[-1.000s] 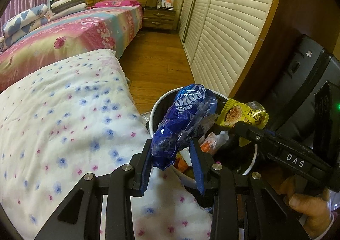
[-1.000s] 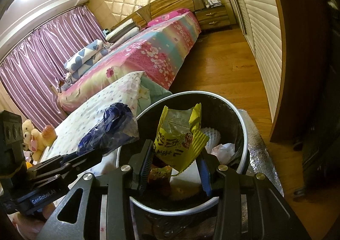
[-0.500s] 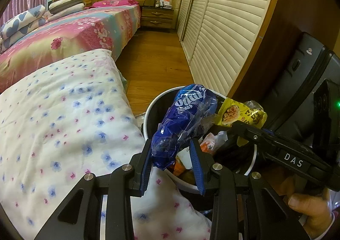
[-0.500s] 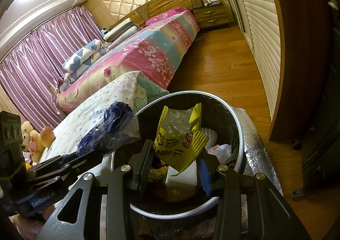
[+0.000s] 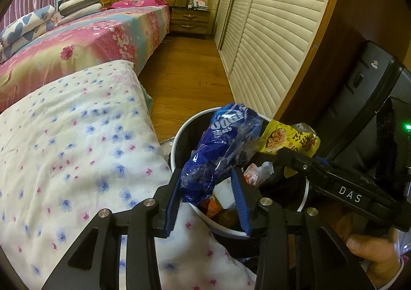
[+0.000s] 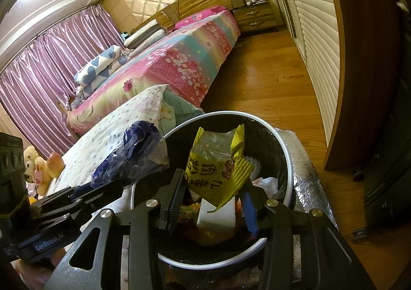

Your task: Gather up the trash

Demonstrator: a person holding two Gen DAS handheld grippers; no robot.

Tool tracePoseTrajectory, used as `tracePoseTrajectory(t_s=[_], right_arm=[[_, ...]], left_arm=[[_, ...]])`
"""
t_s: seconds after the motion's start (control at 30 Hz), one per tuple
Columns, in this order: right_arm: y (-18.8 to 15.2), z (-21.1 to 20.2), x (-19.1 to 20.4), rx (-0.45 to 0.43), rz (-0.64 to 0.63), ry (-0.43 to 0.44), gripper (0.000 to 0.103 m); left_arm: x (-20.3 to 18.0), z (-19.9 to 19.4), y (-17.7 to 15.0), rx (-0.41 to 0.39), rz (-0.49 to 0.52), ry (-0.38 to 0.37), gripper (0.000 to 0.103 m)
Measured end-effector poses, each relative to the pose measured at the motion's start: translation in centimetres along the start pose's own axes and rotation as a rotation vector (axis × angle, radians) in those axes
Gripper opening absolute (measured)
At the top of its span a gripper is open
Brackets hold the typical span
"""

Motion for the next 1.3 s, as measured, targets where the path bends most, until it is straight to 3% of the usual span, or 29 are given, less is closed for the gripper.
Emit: tracePoseTrajectory(t_s=[0.1,0.17,0.43,0.7,0.87,1.1,1.17,1.23,1.3], right_arm=[[0.3,0.0,-0.2,-0.002,0.008,-0.006,0.050],[0.4,-0.3,-0.4,-0.007,0.018,-0.007,0.064],[-0.4,-2.1,0.7,-0.040,0.022,0.006,0.070],[-2.2,-4.6,4.5,-0.091,-0.007,0.048,0.079],[-3.2,-5.8,7.0,-0.131,-0.044,0.059,0.085],[-3.2,-7.6,10.7,-0.211,-0.161,0.056,0.085],[-2.4,-9.1,12.1,-0.277,-0.207,0.061,0.093],[-2.0,-10.1,12.8,-0.333,-0.232,0.058,0.103],[-1.8,-10.8,13.4,-0.389,-0.261,0.046,0.103]], left_arm=[[0.1,-0.5,0.1,-0.012,-0.001,0.007,0.048],[0.4,-1.1,0.0,-0.021,-0.004,0.010,0.050],[3.0,-4.6,-2.4,-0.062,-0.088,0.028,0.057],[5.7,-9.4,-5.9,-0.122,-0.169,0.063,0.059],[6.8,-13.1,-7.5,-0.197,-0.176,0.112,0.062],[7.9,-18.6,-8.7,-0.327,-0.158,0.203,0.065],[8.1,-20.4,-9.0,-0.386,-0.147,0.240,0.066],[8.3,-22.1,-9.5,-0.448,-0.136,0.304,0.083],[8.4,-22.6,-10.3,-0.492,-0.129,0.363,0.099]])
Point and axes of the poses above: each gripper's, at about its wrist camera, not at the fingertips, and z roughly the way its jaws point, x to its left, y to its top, the point moved 10 cm from there along z, roughly the way its jaws point, and after that the axes turned 1 degree about -y, right-handed, at the moved point
